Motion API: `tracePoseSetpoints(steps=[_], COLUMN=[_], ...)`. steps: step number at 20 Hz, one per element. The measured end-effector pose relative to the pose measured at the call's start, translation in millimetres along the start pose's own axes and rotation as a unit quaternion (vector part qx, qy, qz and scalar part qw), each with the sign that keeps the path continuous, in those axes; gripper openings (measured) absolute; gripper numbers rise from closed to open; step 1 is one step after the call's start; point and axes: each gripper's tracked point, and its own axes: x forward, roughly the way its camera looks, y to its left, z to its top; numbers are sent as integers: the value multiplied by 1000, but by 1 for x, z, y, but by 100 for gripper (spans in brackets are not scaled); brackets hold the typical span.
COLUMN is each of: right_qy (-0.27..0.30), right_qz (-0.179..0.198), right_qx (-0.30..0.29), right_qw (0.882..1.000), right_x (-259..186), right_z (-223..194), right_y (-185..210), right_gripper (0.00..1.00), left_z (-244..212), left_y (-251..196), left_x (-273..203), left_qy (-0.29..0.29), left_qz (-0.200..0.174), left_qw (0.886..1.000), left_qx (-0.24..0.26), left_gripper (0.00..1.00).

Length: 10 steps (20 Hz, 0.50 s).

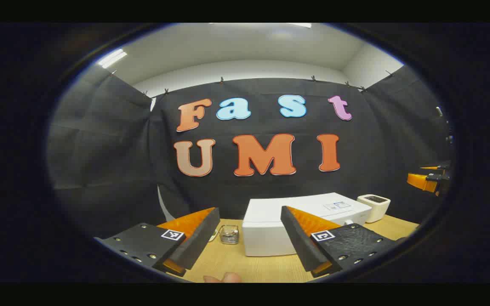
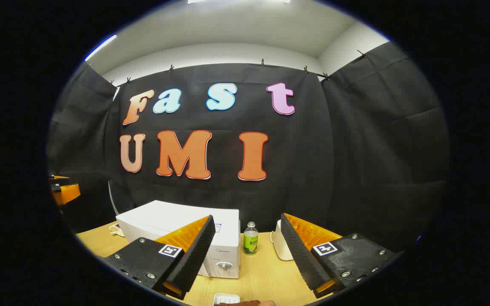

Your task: Open the microwave oven with the left hand, put the food in, and close the microwave oven.

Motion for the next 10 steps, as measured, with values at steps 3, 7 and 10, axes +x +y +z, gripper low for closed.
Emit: tracePoseSetpoints(steps=[3,7,10], right_qy=[-3,-4,-3], right_qz=[-1,2,-1], right_qx=[-6,-7,-6], right_qw=[1000,1000,1000], right_x=[-1,-2,-1], right_z=[4,4,3], right_y=[-2,-3,-5], right_gripper=[96,96,96], left_z=[2,8,11], left_y=[-4,-7,-10], left_x=[2,-1,0], left_qy=[1,-6,-8], left_qz=[-4,-7,-10], left_qw=[1000,1000,1000], left_qx=[-1,5,9], left_gripper=[92,92,92])
